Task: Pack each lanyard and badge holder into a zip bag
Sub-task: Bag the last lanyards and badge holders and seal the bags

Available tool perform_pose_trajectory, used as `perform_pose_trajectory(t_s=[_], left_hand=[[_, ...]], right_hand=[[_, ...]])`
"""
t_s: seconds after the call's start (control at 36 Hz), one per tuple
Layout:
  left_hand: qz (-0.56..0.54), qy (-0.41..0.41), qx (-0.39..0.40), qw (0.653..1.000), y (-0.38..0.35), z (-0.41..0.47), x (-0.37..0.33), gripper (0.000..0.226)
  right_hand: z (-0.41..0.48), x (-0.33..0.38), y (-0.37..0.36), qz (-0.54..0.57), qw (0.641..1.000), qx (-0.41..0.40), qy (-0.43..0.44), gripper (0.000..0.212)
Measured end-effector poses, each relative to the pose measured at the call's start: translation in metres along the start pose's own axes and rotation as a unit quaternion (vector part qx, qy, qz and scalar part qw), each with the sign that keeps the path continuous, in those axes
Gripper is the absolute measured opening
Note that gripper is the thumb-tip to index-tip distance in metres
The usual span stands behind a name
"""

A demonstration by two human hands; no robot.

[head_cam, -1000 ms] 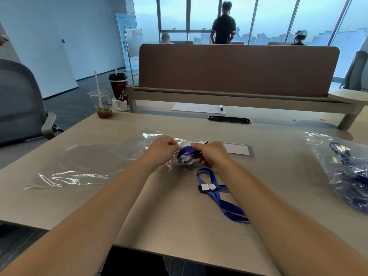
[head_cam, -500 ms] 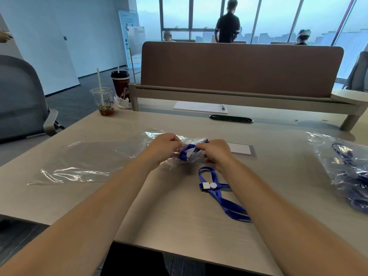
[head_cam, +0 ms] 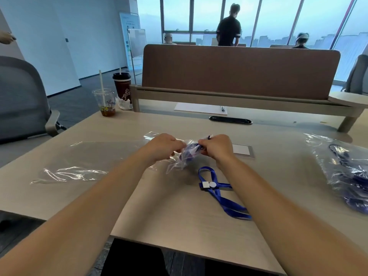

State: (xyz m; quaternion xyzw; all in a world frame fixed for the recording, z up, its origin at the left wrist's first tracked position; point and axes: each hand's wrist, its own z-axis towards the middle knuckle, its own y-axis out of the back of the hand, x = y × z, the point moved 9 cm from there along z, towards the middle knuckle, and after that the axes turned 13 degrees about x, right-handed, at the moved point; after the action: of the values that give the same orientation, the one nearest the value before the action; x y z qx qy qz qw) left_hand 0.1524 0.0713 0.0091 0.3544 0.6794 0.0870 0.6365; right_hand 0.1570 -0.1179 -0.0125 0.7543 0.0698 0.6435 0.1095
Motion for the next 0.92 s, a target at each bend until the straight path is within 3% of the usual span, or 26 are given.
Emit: perform_pose_trajectory(t_s=[0.19, 0.31, 0.42, 0.5, 0.64, 0.75, 0.92], left_hand=[[0.098, 0.034, 0.045, 0.994, -0.008, -0.017, -0.009, 0.058], [0.176, 0.038, 0.061, 0.982, -0.014, -0.026, -0.010, 0.050], [0.224, 0.011, -0.002, 0.975, -0.005, -0.033, -0.018, 0.025], [0.194, -0.006, -0.066, 0.979, 0.009, -0.041, -0.024, 0.016], [0.131, 0.003, -0.108, 0.985, 0.021, -0.046, -0.021, 0.020], [0.076, -0.007, -0.115, 0.990, 0.021, -0.049, -0.023, 0.020], [-0.014, -0.026, -0.124, 0.992, 0.023, -0.050, -0.018, 0.023]], right_hand=[[-0.007, 0.003, 0.002, 0.110, 0.994, 0.028, 0.006, 0.026], [-0.015, 0.007, 0.006, 0.097, 0.995, 0.036, 0.008, 0.026], [-0.021, 0.011, 0.011, 0.040, 0.998, 0.041, 0.015, 0.018], [-0.027, 0.020, 0.017, -0.123, 0.992, 0.016, 0.039, 0.013], [-0.038, 0.043, 0.026, -0.336, 0.933, -0.060, 0.110, 0.014], [-0.048, 0.058, 0.032, -0.363, 0.915, -0.089, 0.155, 0.006], [-0.051, 0.058, 0.027, -0.322, 0.934, 0.008, 0.155, 0.007]])
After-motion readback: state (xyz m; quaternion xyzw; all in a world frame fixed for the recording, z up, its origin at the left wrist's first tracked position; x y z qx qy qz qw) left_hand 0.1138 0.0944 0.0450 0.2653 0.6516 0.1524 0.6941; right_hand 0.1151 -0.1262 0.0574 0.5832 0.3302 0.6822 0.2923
